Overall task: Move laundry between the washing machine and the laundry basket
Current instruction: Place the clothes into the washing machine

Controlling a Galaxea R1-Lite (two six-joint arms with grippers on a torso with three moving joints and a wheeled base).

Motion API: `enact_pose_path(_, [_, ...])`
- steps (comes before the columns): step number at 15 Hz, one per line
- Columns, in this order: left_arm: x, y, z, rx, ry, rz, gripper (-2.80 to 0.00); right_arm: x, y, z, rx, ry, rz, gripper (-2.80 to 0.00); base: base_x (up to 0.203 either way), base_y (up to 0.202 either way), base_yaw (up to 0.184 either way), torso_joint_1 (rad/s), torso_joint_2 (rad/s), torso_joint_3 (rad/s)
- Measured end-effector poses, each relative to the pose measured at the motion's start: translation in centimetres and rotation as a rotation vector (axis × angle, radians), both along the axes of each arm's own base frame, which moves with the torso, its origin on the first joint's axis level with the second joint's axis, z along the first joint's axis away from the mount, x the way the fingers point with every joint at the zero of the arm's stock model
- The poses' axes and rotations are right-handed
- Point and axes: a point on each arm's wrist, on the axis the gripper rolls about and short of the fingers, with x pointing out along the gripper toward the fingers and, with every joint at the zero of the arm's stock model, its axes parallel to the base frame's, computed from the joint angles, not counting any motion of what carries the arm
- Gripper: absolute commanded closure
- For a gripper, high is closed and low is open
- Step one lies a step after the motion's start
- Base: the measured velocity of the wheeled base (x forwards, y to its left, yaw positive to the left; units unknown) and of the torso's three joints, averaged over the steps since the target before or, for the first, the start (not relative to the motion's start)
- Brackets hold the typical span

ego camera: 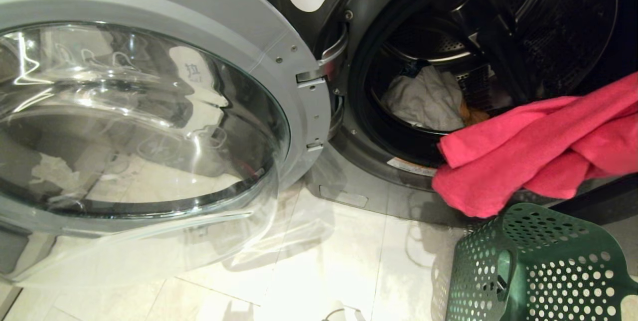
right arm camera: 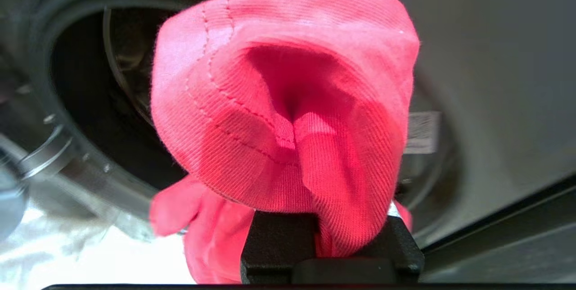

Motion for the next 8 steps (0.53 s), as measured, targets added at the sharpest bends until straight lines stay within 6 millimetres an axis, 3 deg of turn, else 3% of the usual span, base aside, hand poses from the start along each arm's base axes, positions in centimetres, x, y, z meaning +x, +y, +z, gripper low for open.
enact_pose_path(8, [0.0, 0.0, 0.0, 0.000, 0.000, 0.000, 0.00, -6.9, -4.7, -0.2, -0.063, -0.020, -0.033, 0.00, 0.000, 0.000, 0.000, 0.000, 0.00, 0.000])
